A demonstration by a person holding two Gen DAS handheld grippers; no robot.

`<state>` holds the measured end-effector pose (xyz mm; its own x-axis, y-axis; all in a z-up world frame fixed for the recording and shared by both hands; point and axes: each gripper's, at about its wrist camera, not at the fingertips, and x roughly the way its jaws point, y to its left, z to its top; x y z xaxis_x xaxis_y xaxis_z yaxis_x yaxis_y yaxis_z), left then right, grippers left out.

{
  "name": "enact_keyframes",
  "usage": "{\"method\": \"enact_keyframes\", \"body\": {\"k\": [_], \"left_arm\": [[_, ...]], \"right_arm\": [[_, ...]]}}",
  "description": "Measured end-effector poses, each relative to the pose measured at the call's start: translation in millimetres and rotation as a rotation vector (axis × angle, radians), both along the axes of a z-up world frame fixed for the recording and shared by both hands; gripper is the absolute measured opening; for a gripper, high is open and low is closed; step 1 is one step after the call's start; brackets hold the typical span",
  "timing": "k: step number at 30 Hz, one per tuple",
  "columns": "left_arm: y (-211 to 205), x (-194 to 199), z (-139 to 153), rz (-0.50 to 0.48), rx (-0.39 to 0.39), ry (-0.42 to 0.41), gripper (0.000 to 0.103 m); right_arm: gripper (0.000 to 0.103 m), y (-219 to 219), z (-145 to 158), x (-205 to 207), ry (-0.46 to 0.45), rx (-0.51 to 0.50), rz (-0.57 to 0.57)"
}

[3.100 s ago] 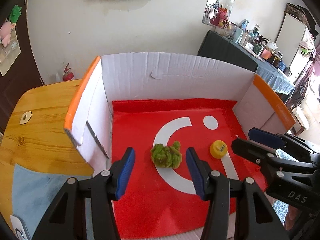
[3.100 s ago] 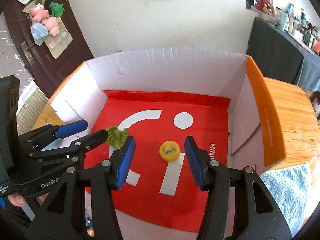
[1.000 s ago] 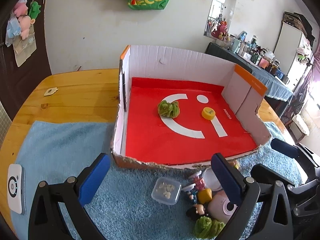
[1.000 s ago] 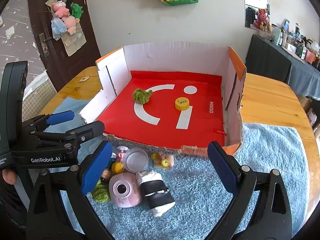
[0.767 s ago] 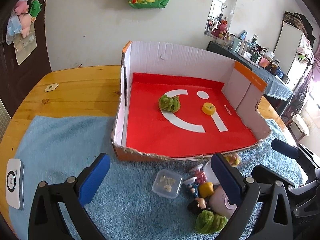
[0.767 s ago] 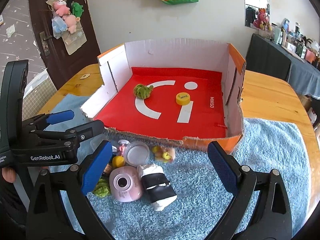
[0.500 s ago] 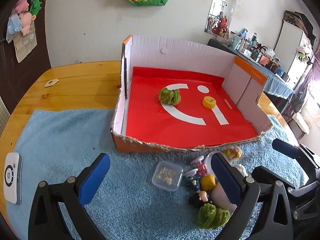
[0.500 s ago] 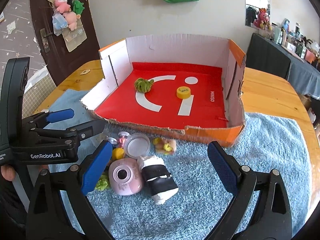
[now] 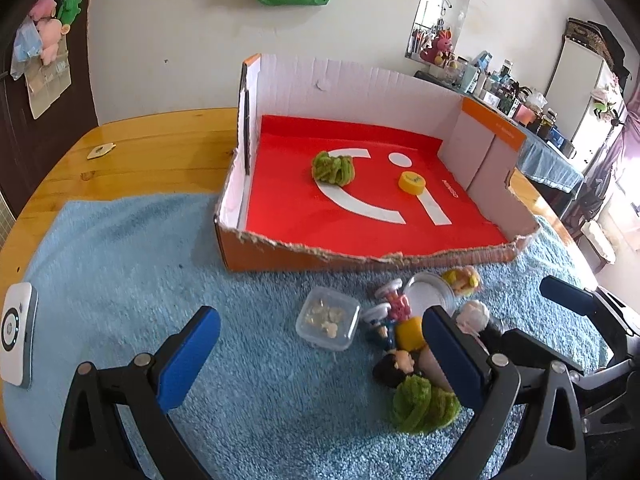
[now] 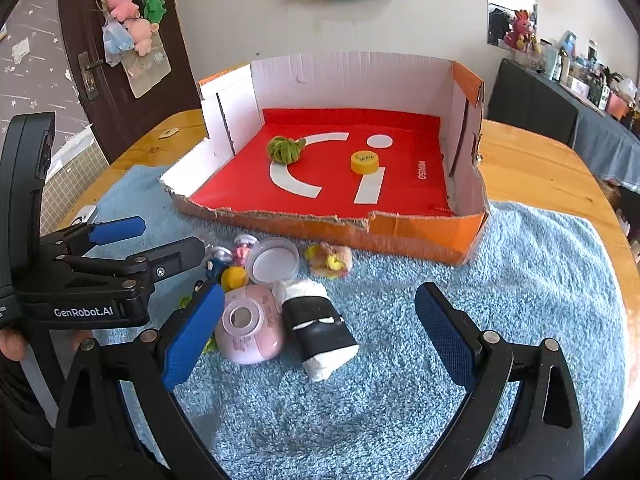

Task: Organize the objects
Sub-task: 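Withdraw both grippers from the box back toward the remaining items, then grasp the clear plastic box with the left gripper while the right gripper grasps the black-and-white roll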

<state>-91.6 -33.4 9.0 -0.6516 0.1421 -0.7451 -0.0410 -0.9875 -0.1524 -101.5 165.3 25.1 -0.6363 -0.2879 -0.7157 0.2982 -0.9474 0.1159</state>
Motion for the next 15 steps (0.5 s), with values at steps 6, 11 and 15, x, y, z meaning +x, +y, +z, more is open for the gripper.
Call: {"method": "enact_keyframes", "body": {"k": [6, 11, 15], "left_arm": [[3, 6, -5, -0.006, -0.003, -0.011, 0.103], [0, 8, -7, 0.005, -0.012, -0.013, 0.103], [-8, 7, -8, 0.032, -0.025, -0.014, 0.103]], "right_arm": [[0.097, 2, -3, 5, -0.005, 0.008, -0.004], [0.097, 6, -8, 7, -0.007, 0.014, -0.019], [0.097, 12, -10, 7, -0.011, 0.019, -0.041]]}}
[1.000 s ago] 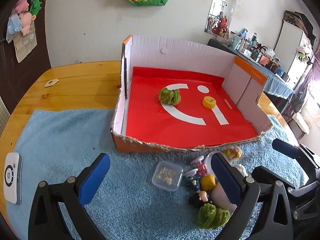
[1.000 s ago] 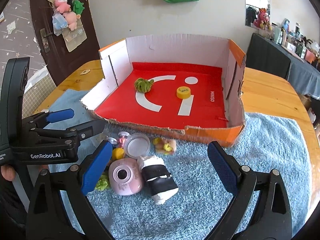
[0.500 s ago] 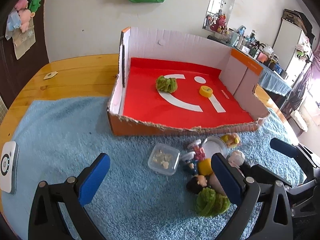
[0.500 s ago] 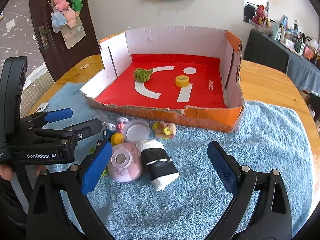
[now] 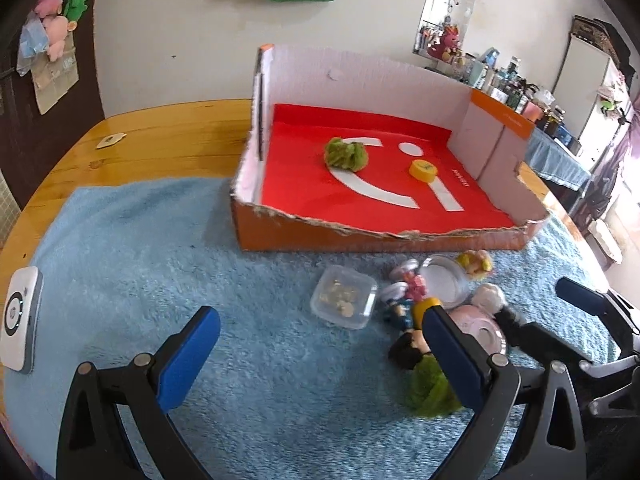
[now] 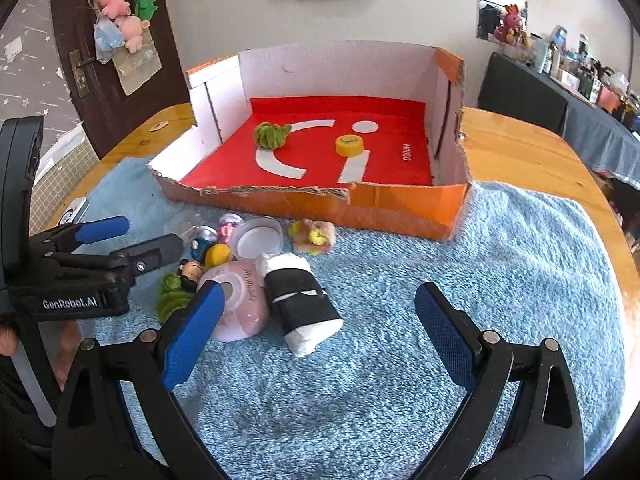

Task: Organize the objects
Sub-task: 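Grasp the clear plastic box with the left gripper while the right gripper grasps the black-and-white roll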

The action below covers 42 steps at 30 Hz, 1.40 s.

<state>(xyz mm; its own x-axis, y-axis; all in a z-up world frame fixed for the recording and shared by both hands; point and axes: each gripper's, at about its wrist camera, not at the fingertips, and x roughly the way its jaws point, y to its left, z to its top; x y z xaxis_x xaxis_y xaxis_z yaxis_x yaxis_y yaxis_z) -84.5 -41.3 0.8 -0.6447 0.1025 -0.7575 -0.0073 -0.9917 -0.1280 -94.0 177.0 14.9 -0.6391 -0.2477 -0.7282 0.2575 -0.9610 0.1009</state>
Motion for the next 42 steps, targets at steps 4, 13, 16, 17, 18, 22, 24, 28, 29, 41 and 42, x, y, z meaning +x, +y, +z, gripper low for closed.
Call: {"method": "enact_keyframes", "body": {"k": [4, 13, 16, 17, 18, 22, 24, 28, 29, 41, 42], "left_arm": [[-9, -3, -4, 0.026, -0.001, -0.013, 0.103], [-11, -12, -15, 0.017, -0.027, -0.042, 0.103], [-9, -15, -16, 0.009, -0.037, -0.045, 0.103], [-9, -15, -16, 0.008, -0.038, -0.044, 0.103], [-9, -16, -16, 0.006, -0.039, -0.044, 0.103], [-7, -19, -16, 0.001, -0.049, -0.042, 0.103], [-6, -20, -15, -0.003, -0.056, -0.041, 0.103], [-4, -23, -13, -0.013, -0.066, -0.032, 0.102], [-4, -23, -13, -0.015, -0.066, -0.032, 0.102], [-1, -23, -16, -0.063, -0.091, -0.030, 0.085], [1, -23, -15, -0.068, -0.094, -0.028, 0.084]], "right_arm": [[0.097, 3, -4, -2, -0.011, 0.023, -0.018], [0.097, 0, -12, -11, -0.029, 0.052, -0.010], [0.092, 1, -13, -14, -0.030, 0.062, -0.016], [0.089, 2, -14, -15, -0.035, 0.059, -0.014], [0.089, 2, -15, -16, -0.039, 0.054, -0.013], [0.087, 1, -16, -17, -0.040, 0.056, -0.006], [0.082, -2, -16, -18, -0.044, 0.061, 0.005], [0.070, -11, -22, -23, -0.063, 0.066, 0.040], [0.066, -12, -23, -24, -0.066, 0.060, 0.043], [0.041, -7, -22, -21, -0.072, 0.046, 0.057], [0.041, -9, -23, -21, -0.069, 0.052, 0.061]]}}
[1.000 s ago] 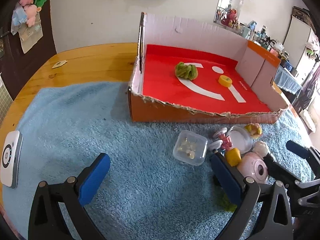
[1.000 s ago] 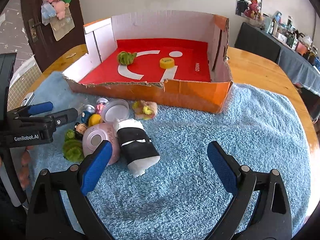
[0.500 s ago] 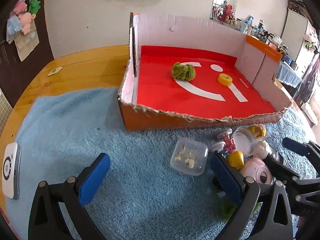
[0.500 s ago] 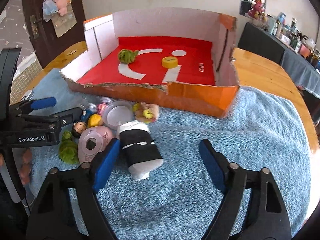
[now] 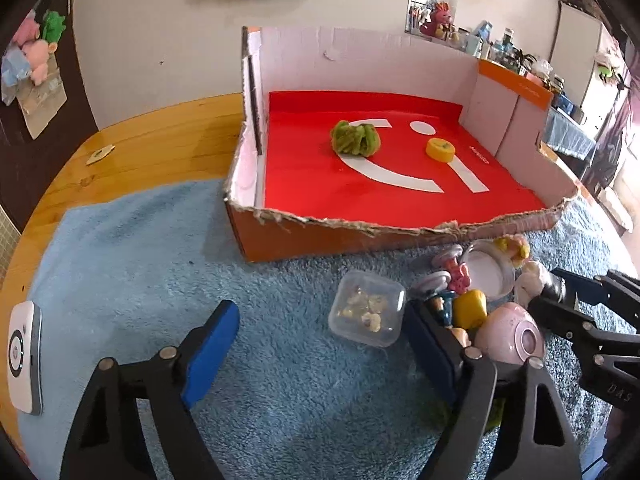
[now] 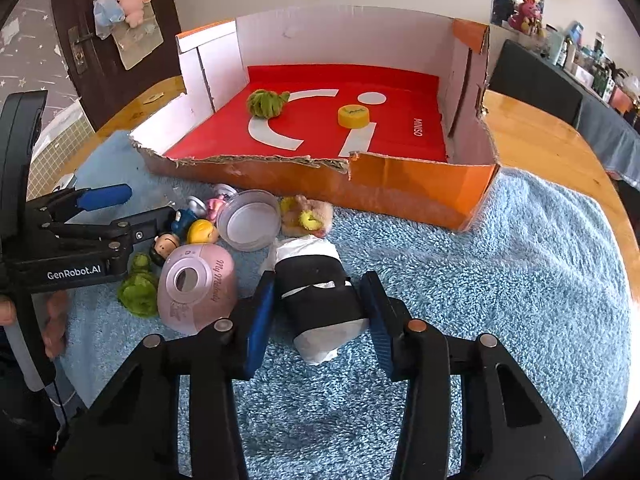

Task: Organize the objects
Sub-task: 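Grasp the clear plastic box with the left gripper while the right gripper grasps the black-and-white roll, then lift both held items and carry them into the red-lined box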

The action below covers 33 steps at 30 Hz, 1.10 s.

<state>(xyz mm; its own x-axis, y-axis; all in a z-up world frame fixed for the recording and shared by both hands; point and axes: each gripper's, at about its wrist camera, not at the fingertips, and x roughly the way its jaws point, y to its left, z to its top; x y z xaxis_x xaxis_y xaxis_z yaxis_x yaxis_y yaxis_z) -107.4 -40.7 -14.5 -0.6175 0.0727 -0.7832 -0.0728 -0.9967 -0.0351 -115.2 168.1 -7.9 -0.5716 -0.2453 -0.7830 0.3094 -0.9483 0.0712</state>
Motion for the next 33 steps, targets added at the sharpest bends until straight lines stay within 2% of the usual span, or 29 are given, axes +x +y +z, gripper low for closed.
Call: {"method": "enact_keyframes", "body": {"k": [5, 8, 11, 12, 13, 27, 33], "left_arm": [[5, -7, 1, -0.028, 0.009, 0.001, 0.076], [7, -8, -1, -0.034, -0.013, 0.003, 0.072], [10, -4, 0, -0.059, -0.015, 0.021, 0.053], [10, -3, 1, -0.066, -0.007, 0.023, 0.040], [10, -2, 2, -0.069, 0.002, 0.024, 0.037], [3, 16, 8, -0.062, 0.090, 0.025, 0.036], [4, 32, 19, -0.066, 0.125, 0.055, 0.036]], "right_arm": [[0.039, -7, -1, -2, 0.012, 0.001, 0.016], [0.039, -5, -2, -1, 0.016, -0.007, 0.019], [0.038, -3, -1, 1, 0.018, -0.018, 0.017], [0.038, -3, 0, 1, 0.019, -0.020, 0.016], [0.038, -3, 0, 2, 0.020, -0.023, 0.015], [0.038, -4, 19, 18, 0.079, -0.071, 0.006], [0.038, -2, 27, 23, 0.100, -0.104, 0.008]]}}
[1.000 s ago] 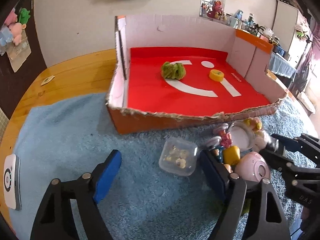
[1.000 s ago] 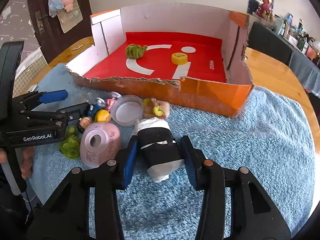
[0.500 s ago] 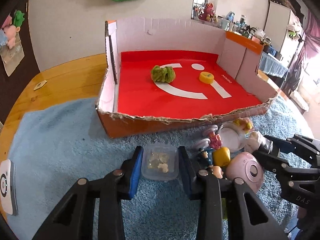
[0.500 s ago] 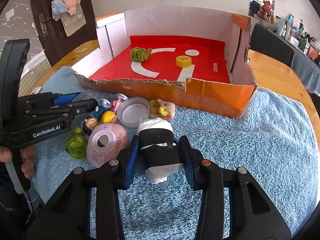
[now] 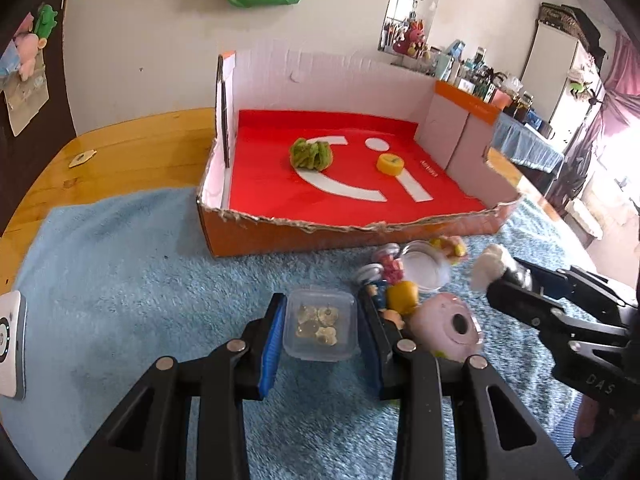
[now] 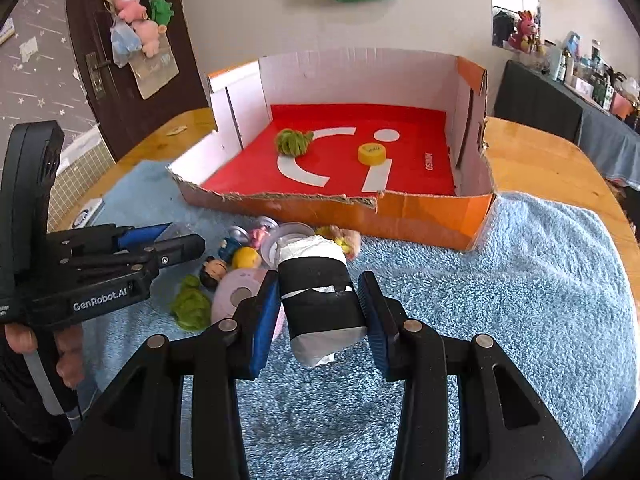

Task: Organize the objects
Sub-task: 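Lift both held items and carry them into the red-lined box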

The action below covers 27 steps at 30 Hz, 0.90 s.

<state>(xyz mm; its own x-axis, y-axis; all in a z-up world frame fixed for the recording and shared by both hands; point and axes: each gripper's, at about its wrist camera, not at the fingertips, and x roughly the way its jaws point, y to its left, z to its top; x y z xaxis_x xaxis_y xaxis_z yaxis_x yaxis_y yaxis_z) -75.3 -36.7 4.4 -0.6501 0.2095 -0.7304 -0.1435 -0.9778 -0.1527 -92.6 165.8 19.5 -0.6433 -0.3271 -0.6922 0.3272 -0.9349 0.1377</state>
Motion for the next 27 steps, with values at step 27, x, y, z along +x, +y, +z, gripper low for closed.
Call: {"method": "enact_keyframes", "body": {"k": [27], "left_arm": [[1, 8, 35, -0.003, 0.043, 0.090, 0.036]], "right_arm": [[0.038, -7, 25, 0, 0.064, -0.026, 0.018]]}}
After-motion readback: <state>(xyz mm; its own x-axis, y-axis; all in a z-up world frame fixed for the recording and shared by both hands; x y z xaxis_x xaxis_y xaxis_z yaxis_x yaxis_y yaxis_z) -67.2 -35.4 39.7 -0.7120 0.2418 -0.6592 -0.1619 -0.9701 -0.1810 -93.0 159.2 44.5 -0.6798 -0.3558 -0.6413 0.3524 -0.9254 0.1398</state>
